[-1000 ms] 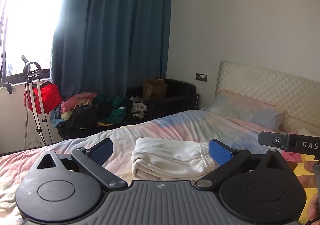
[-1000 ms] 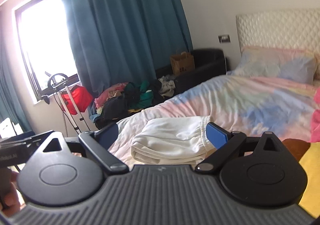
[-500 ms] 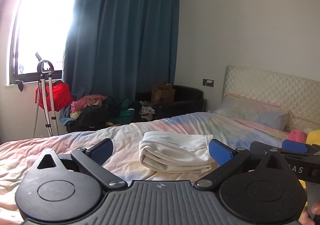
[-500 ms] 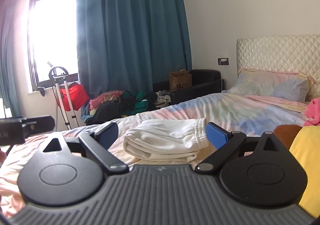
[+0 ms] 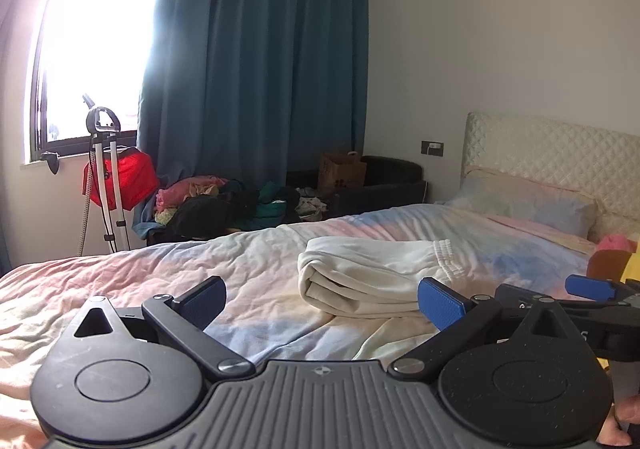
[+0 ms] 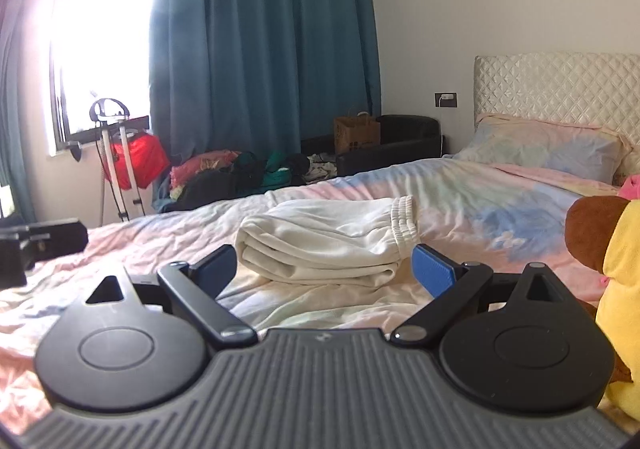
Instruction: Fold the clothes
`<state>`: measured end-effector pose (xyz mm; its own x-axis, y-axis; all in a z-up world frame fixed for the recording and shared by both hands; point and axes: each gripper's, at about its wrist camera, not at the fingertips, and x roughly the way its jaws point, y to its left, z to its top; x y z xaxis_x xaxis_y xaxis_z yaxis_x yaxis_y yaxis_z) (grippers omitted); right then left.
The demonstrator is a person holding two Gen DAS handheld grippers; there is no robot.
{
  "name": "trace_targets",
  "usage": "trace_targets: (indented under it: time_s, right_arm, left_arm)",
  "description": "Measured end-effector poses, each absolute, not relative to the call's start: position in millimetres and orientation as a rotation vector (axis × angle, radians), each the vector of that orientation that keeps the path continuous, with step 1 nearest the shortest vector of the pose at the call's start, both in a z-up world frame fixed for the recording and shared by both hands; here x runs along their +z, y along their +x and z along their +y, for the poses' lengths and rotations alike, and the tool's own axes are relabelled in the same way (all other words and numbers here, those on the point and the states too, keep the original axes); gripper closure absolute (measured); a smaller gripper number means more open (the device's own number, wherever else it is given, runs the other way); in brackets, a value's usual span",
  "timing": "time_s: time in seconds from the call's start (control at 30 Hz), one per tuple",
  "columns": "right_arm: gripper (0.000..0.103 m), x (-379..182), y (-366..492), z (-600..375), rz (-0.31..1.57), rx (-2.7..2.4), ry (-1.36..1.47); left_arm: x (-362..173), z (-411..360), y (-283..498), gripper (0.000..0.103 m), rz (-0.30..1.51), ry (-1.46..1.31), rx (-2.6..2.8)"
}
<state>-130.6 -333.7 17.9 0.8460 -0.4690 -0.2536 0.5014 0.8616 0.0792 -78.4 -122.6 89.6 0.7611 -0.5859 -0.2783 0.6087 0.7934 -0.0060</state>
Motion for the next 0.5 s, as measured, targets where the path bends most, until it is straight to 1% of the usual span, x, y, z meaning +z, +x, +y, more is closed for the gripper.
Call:
trace_targets:
  time_s: [0.33, 0.5]
  right_arm:
    - [0.007, 12, -135, -334, 0.208, -0.545, 0.164]
    - [0.007, 12, -130, -332, 0.228, -0.544, 0.149]
  left_arm:
    - [78, -121, -70, 0.000, 0.314, 0.087, -0.632]
    - [78, -121, -70, 0.000, 0.322, 0.086, -0.639]
